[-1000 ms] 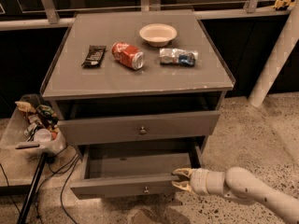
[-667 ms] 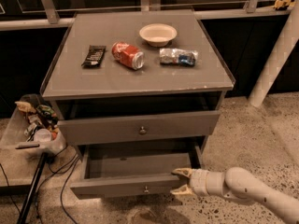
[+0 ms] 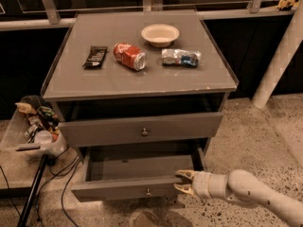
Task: Open middle drawer
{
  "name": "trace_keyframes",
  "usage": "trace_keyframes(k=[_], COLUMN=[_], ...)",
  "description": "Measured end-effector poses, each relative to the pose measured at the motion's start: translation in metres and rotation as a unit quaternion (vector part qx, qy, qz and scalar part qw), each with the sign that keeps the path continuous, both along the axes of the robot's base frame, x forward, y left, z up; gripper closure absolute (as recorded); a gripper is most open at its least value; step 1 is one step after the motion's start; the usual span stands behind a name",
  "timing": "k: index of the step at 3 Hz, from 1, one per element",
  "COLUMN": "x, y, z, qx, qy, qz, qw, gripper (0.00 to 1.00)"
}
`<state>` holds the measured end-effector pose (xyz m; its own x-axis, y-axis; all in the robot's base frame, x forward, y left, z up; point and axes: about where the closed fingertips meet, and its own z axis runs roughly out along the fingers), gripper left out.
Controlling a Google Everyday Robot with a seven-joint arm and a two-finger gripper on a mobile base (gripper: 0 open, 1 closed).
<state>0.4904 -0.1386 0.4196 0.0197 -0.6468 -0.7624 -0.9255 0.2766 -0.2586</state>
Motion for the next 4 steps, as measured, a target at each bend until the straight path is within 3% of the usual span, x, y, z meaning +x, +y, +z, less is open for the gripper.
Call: trace_keyframes(k=[1,2,4], x=[-0.012,-0.021,-0.036], y=[-0.009,-0.014,-0.012], z=[-0.004,-0.002,0.002], qx=[-0.004,-0.007,-0.003], qy=[0.005,0.004,-0.004], qz=[-0.007,-0.013,-0.022], qw=[1.0000,0.9999,0.9998], gripper=[0.93,1.00,1.00])
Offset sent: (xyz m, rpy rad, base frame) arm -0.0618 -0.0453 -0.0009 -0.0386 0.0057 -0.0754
